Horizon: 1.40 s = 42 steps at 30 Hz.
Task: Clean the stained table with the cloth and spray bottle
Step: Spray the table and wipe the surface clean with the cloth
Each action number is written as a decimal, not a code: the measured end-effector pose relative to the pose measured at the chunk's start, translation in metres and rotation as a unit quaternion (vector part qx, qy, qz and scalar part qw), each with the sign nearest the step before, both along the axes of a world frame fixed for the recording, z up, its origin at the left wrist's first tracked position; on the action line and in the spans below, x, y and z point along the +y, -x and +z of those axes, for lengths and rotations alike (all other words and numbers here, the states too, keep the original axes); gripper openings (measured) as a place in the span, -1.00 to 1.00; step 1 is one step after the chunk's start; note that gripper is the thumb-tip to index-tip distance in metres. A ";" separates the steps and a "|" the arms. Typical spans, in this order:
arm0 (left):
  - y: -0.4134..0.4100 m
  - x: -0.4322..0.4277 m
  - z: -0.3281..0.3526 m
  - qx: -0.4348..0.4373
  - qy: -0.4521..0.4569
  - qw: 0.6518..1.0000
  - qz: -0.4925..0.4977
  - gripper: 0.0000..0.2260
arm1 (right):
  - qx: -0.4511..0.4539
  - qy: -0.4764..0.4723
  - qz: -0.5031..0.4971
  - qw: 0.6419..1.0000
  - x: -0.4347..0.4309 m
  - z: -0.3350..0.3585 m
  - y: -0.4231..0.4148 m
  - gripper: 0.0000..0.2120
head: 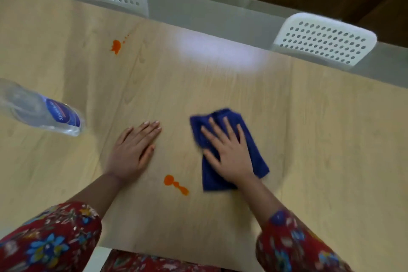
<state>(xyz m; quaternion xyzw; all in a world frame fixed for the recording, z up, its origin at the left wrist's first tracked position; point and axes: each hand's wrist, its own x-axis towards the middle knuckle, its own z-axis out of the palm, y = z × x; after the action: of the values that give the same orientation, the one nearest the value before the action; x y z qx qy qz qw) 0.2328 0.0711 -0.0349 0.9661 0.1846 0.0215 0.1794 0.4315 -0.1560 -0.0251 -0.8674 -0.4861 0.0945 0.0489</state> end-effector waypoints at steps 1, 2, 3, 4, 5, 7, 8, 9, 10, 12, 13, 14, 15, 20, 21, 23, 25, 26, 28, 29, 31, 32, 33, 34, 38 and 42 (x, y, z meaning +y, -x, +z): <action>0.000 0.001 0.001 -0.002 -0.001 1.000 0.001 -0.55 | 0.001 0.004 0.017 1.000 -0.018 0.001 0.003 -0.43; -0.001 0.000 0.000 -0.004 -0.003 1.000 0.000 -0.55 | -0.004 0.004 -0.002 1.000 -0.035 0.001 -0.009 -0.42; -0.002 0.001 0.001 -0.005 -0.005 1.000 -0.002 -0.55 | -0.017 0.005 -0.056 0.998 -0.045 -0.001 -0.030 -0.40; -0.001 0.001 0.002 -0.006 -0.006 1.000 0.000 -0.55 | -0.026 0.012 -0.126 0.992 -0.050 -0.002 -0.055 -0.39; -0.002 0.000 0.002 -0.008 -0.005 1.000 0.000 -0.55 | -0.028 0.022 -0.194 0.980 -0.050 -0.003 -0.083 -0.39; -0.002 0.000 0.004 -0.011 -0.002 1.000 0.001 -0.55 | -0.014 0.031 -0.273 0.961 -0.039 -0.003 -0.130 -0.40; -0.002 0.000 0.005 -0.011 0.000 1.000 0.002 -0.55 | -0.010 0.033 -0.283 0.959 -0.032 -0.002 -0.145 -0.41; -0.002 0.000 0.006 -0.010 0.002 1.000 0.000 -0.54 | -0.008 0.032 -0.285 0.958 -0.025 -0.002 -0.155 -0.42; -0.002 -0.001 0.006 -0.009 0.000 1.000 -0.004 -0.54 | -0.007 0.028 -0.288 0.957 -0.023 -0.003 -0.157 -0.43; 0.000 0.000 0.006 -0.007 0.003 1.000 -0.005 -0.54 | -0.010 0.018 -0.283 0.959 -0.024 -0.005 -0.145 -0.43; 0.000 0.001 0.006 -0.008 0.003 1.000 -0.005 -0.54 | -0.012 0.010 -0.277 0.961 -0.029 -0.007 -0.131 -0.41; 0.000 0.002 0.006 -0.009 0.002 1.000 -0.007 -0.54 | -0.009 0.001 -0.273 0.962 -0.036 -0.007 -0.113 -0.40; 0.001 0.001 0.005 -0.009 -0.001 1.000 -0.009 -0.54 | -0.008 -0.008 -0.272 0.962 -0.048 -0.006 -0.090 -0.41; 0.002 0.000 0.002 -0.032 0.000 0.999 -0.008 -0.55 | -0.013 0.002 -0.315 0.949 -0.120 -0.004 0.056 -0.42; 0.004 -0.002 0.002 -0.037 -0.001 0.999 -0.008 -0.55 | -0.013 0.013 -0.325 0.945 -0.133 -0.004 0.077 -0.42; 0.017 0.003 0.006 -0.047 0.005 0.999 0.002 -0.56 | -0.016 0.034 -0.338 0.940 -0.144 -0.004 0.099 -0.42; 0.041 0.006 0.009 -0.042 0.009 0.999 0.011 -0.55 | -0.013 0.040 -0.368 0.929 -0.135 -0.002 0.091 -0.43; 0.056 0.008 0.010 -0.038 0.005 0.999 0.015 -0.54 | -0.011 0.035 -0.387 0.921 -0.123 -0.001 0.083 -0.43; 0.087 0.014 0.010 -0.028 0.001 0.999 0.035 -0.53 | -0.007 0.023 -0.394 0.919 -0.085 -0.001 0.067 -0.42; 0.098 0.014 0.009 -0.023 0.003 0.999 0.046 -0.53 | -0.010 0.020 -0.374 0.927 -0.062 0.000 0.061 -0.41; 0.108 0.014 0.005 -0.023 0.002 0.998 0.066 -0.53 | -0.006 0.011 -0.304 0.953 -0.010 0.000 0.064 -0.41; 0.109 0.016 0.004 -0.028 0.008 0.997 0.077 -0.53 | -0.001 0.006 -0.262 0.965 0.016 0.000 0.077 -0.43; 0.108 0.016 0.004 -0.030 0.016 0.995 0.089 -0.52 | 0.004 0.000 -0.219 0.976 0.036 -0.001 0.096 -0.45; 0.105 0.018 0.004 -0.033 0.022 0.995 0.097 -0.52 | 0.007 -0.009 -0.175 0.985 0.049 -0.001 0.118 -0.46; 0.106 0.017 0.002 -0.040 0.029 0.994 0.101 -0.52 | 0.020 -0.016 -0.049 0.998 0.016 -0.003 0.181 -0.43; 0.106 0.016 0.004 -0.058 0.033 0.991 0.115 -0.53 | -0.024 0.028 -0.229 0.973 -0.031 -0.005 0.116 -0.41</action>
<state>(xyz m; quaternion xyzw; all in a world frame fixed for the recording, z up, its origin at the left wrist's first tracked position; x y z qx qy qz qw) 0.1264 0.0874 -0.0311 0.9292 0.2839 0.0917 0.2181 0.3153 -0.1869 -0.0298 -0.9588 -0.2725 0.0737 0.0331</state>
